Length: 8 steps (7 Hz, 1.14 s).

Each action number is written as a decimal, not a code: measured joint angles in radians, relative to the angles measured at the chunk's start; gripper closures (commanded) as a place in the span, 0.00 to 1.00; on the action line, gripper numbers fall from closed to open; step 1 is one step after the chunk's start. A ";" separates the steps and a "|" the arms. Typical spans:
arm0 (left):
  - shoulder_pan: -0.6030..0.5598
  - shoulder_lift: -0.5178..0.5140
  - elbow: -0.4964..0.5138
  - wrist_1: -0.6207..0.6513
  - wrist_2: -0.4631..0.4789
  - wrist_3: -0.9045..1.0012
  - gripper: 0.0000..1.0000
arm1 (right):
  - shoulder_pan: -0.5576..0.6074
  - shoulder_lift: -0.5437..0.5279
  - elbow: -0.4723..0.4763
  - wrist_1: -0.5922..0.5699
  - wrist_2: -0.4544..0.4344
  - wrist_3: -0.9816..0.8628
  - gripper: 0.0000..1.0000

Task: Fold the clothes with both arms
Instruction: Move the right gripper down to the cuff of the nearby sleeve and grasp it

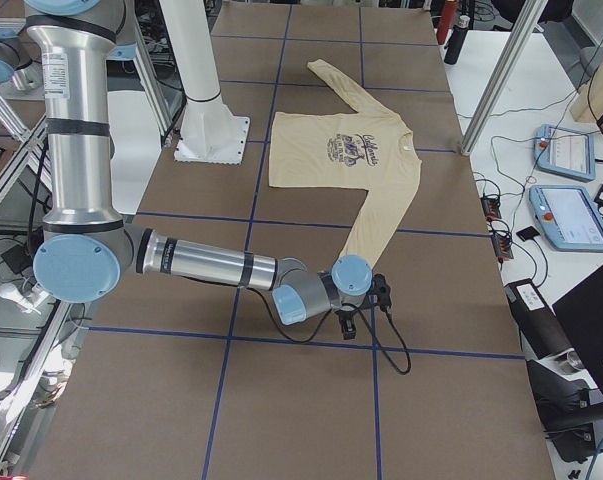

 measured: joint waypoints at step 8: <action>0.000 -0.003 -0.005 0.000 -0.001 0.000 0.00 | -0.167 0.061 -0.033 0.014 -0.111 0.122 0.11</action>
